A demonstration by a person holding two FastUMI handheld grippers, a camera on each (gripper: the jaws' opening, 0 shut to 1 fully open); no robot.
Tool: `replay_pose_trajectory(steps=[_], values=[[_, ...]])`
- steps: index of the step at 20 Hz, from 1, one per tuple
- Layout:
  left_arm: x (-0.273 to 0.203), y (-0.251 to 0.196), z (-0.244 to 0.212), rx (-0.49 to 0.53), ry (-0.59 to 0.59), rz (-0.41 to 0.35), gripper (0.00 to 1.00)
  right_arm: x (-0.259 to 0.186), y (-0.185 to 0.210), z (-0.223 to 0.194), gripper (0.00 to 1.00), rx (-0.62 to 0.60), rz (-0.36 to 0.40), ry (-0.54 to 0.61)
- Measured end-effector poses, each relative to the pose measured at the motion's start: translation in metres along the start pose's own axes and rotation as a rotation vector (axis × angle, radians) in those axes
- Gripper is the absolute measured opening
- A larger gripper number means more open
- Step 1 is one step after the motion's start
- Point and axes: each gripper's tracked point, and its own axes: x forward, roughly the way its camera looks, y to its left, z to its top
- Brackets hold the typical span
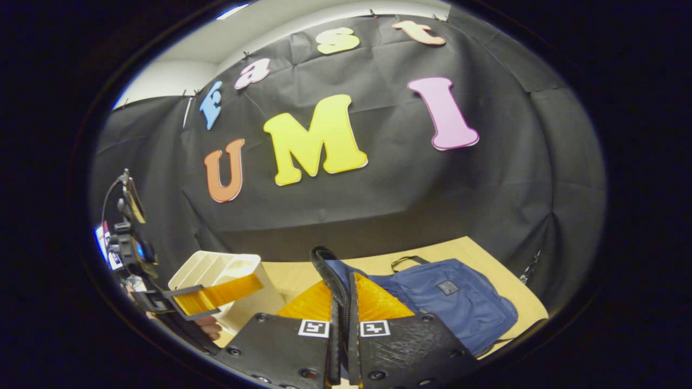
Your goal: Open the schoolbag, grab two books from the bookshelf and put them into the schoolbag.
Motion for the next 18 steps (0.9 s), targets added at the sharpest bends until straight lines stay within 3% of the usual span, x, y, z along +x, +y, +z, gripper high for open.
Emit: replay_pose_trajectory(steps=[4,6,7,8,15,18], values=[[-0.040,0.017,0.025,0.048,-0.055,0.047,0.92,0.006,0.021,-0.017,0.11,-0.018,-0.015,0.017],[-0.061,0.023,0.035,0.064,-0.067,0.075,0.92,0.006,0.025,-0.027,0.20,-0.029,-0.043,0.036],[-0.070,0.027,0.040,0.073,-0.080,0.090,0.92,0.005,0.030,-0.033,0.21,-0.025,-0.035,0.047],[-0.080,0.033,0.041,0.077,-0.092,0.100,0.92,0.004,0.034,-0.038,0.32,-0.025,-0.041,0.061],[-0.150,0.046,0.048,0.108,-0.144,0.133,0.92,-0.003,0.031,-0.046,0.34,-0.026,-0.092,0.073],[-0.181,0.068,0.052,0.134,-0.171,0.197,0.92,-0.009,0.036,-0.053,0.46,-0.022,-0.095,0.073]])
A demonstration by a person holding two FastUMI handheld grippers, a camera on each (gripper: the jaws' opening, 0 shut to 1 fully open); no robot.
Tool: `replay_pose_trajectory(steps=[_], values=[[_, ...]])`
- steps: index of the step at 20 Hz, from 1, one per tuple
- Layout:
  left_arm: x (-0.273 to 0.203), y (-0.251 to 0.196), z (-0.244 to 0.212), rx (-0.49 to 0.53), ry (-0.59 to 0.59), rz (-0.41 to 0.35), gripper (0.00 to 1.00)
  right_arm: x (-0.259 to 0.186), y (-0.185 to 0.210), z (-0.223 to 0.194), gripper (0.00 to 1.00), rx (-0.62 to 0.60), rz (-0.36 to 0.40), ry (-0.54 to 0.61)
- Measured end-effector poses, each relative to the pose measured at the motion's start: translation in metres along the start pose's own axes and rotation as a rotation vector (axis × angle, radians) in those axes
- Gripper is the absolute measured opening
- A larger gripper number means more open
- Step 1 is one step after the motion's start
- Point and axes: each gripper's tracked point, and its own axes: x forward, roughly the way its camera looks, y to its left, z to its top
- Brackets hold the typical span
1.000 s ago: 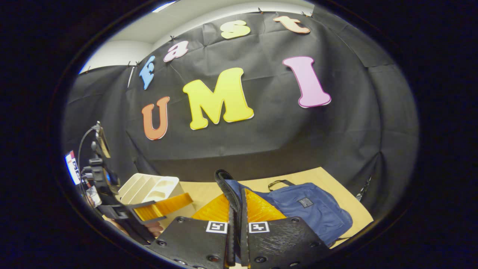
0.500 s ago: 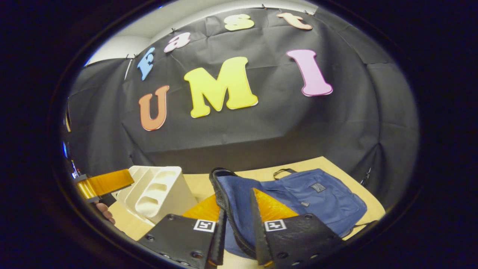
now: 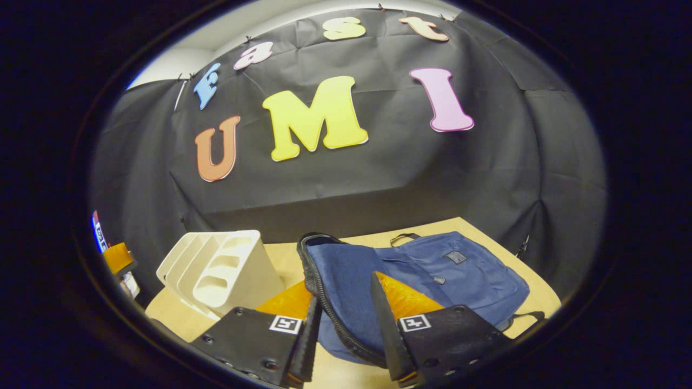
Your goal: Open the schoolbag, grab two books from the bookshelf and put them into the schoolbag.
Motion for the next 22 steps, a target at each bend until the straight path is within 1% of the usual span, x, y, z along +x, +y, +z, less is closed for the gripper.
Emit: replay_pose_trajectory(steps=[1,3,4,5,6,7,8,9,10,11,12,13,14,15,16,17,18,19,20,21,22], values=[[-0.008,0.009,-0.001,-0.003,-0.003,0.020,0.92,-0.001,0.003,-0.003,0.51,-0.006,0.000,0.002],[-0.021,0.017,-0.004,-0.024,-0.003,0.037,0.92,-0.009,0.011,-0.011,0.70,-0.039,0.002,0.012],[-0.027,0.019,-0.004,-0.027,-0.003,0.039,0.92,-0.015,0.016,-0.013,0.83,-0.054,0.006,0.009],[-0.034,0.023,-0.006,-0.019,-0.005,0.048,0.92,-0.023,0.021,-0.012,0.86,-0.057,0.014,-0.004],[-0.041,0.028,-0.006,0.000,-0.014,0.066,0.92,-0.034,0.026,-0.011,0.85,-0.052,0.024,-0.022],[-0.049,0.032,-0.003,0.018,-0.026,0.084,0.92,-0.043,0.031,-0.010,0.91,-0.051,0.030,-0.035],[-0.058,0.034,-0.003,0.029,-0.032,0.091,0.92,-0.055,0.033,-0.009,0.89,-0.055,0.030,-0.050],[-0.068,0.032,-0.001,0.041,-0.037,0.087,0.92,-0.067,0.035,-0.005,0.90,-0.060,0.027,-0.068],[-0.077,0.031,0.001,0.058,-0.043,0.082,0.92,-0.082,0.035,-0.001,0.96,-0.064,0.018,-0.086],[-0.086,0.032,0.005,0.078,-0.053,0.089,0.92,-0.093,0.034,0.003,0.96,-0.063,0.007,-0.098],[-0.095,0.037,0.010,0.095,-0.064,0.103,0.92,-0.106,0.032,0.007,0.99,-0.061,-0.006,-0.107],[-0.102,0.038,0.013,0.101,-0.065,0.106,0.92,-0.118,0.031,0.008,0.93,-0.064,-0.017,-0.103],[-0.108,0.035,0.015,0.103,-0.068,0.095,0.92,-0.127,0.033,0.008,0.96,-0.074,-0.022,-0.098],[-0.114,0.033,0.018,0.101,-0.074,0.089,0.92,-0.138,0.035,0.009,0.92,-0.096,-0.017,-0.099],[-0.119,0.034,0.019,0.098,-0.081,0.092,0.92,-0.149,0.037,0.010,0.96,-0.123,-0.014,-0.105],[-0.124,0.036,0.020,0.095,-0.085,0.103,0.92,-0.158,0.036,0.010,0.95,-0.145,-0.018,-0.116],[-0.125,0.035,0.017,0.098,-0.084,0.111,0.92,-0.167,0.032,0.007,0.93,-0.162,-0.024,-0.126],[-0.127,0.029,0.014,0.105,-0.085,0.111,0.92,-0.178,0.032,0.003,0.96,-0.174,-0.021,-0.140],[-0.125,0.017,0.011,0.114,-0.082,0.104,0.92,-0.186,0.031,0.002,0.95,-0.181,-0.024,-0.159],[-0.127,0.010,0.008,0.122,-0.078,0.095,0.92,-0.193,0.028,0.001,0.99,-0.186,-0.029,-0.175],[-0.128,0.004,0.006,0.127,-0.074,0.089,0.92,-0.201,0.026,-0.001,0.93,-0.188,-0.034,-0.187]])
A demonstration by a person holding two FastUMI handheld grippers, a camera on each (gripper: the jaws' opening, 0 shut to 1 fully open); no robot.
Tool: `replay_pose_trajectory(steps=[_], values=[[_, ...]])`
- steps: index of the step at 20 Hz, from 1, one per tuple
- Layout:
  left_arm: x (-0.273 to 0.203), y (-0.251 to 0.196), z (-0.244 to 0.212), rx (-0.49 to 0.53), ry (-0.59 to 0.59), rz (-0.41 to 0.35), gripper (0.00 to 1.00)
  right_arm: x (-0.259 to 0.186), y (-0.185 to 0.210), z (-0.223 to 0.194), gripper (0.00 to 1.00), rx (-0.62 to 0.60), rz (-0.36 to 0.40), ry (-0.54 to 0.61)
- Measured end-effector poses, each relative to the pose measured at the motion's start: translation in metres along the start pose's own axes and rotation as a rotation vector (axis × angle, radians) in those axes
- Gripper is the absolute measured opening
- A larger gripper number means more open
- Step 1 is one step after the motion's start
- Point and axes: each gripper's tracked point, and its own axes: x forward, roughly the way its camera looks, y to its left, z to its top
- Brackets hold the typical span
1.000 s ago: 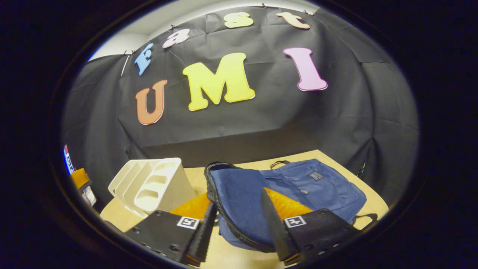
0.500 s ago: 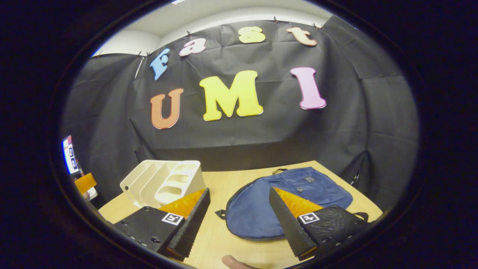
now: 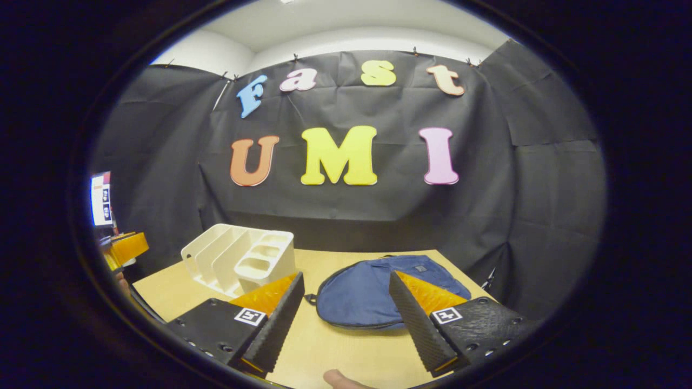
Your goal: Open the schoolbag, grab two books from the bookshelf and put them into the schoolbag.
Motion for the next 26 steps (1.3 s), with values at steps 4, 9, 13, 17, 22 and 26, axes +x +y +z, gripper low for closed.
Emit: replay_pose_trajectory(steps=[4,9,13,17,22,26], values=[[-0.011,-0.027,-0.003,0.040,0.016,-0.052,0.92,-0.032,-0.010,0.003,0.95,-0.009,-0.020,-0.056],[-0.014,-0.060,-0.010,0.081,0.040,-0.116,0.92,-0.053,-0.023,-0.009,0.95,-0.004,-0.028,-0.057],[-0.011,-0.071,-0.018,0.075,0.066,-0.135,0.92,-0.058,-0.031,-0.010,0.95,-0.012,-0.042,-0.075],[-0.005,-0.076,-0.032,0.134,0.095,-0.122,0.93,-0.054,-0.027,-0.023,0.96,-0.021,-0.031,-0.057],[-0.002,-0.082,-0.036,0.149,0.096,-0.123,0.92,-0.050,-0.023,-0.034,0.96,-0.026,-0.018,-0.035],[0.001,-0.074,-0.039,0.153,0.101,-0.094,0.93,-0.049,-0.023,-0.035,0.96,-0.046,-0.025,-0.039]])
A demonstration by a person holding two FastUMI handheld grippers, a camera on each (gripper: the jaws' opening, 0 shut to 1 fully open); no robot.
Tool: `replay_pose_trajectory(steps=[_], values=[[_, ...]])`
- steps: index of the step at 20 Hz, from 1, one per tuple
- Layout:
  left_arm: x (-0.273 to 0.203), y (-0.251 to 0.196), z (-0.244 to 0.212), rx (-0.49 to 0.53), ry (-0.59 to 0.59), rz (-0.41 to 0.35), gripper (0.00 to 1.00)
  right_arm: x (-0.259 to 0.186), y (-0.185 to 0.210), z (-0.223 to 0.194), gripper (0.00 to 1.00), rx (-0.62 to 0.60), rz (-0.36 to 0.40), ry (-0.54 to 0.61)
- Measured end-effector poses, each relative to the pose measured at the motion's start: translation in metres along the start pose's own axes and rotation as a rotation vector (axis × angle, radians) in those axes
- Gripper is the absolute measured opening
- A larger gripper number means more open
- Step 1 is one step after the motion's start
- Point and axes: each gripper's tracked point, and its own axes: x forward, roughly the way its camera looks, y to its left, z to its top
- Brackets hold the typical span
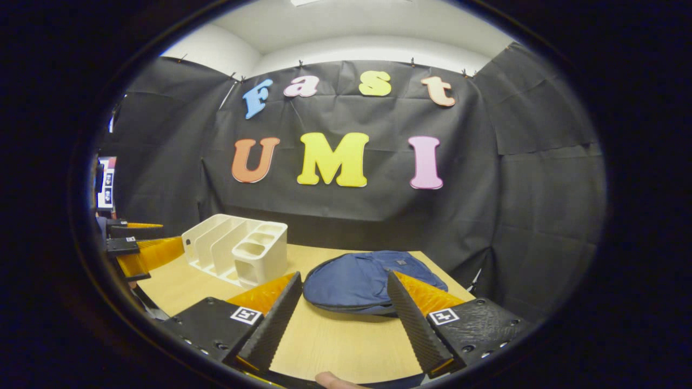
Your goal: Open the schoolbag, grab two books from the bookshelf and put them into the schoolbag.
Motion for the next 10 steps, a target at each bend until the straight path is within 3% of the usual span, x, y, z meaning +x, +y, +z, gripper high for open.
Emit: replay_pose_trajectory(steps=[10], values=[[-0.0015,0.0053,-0.0006,0.001,-0.018,0.030,0.93,-0.0066,-0.0048,0.0009,0.96,-0.014,-0.011,-0.011]])
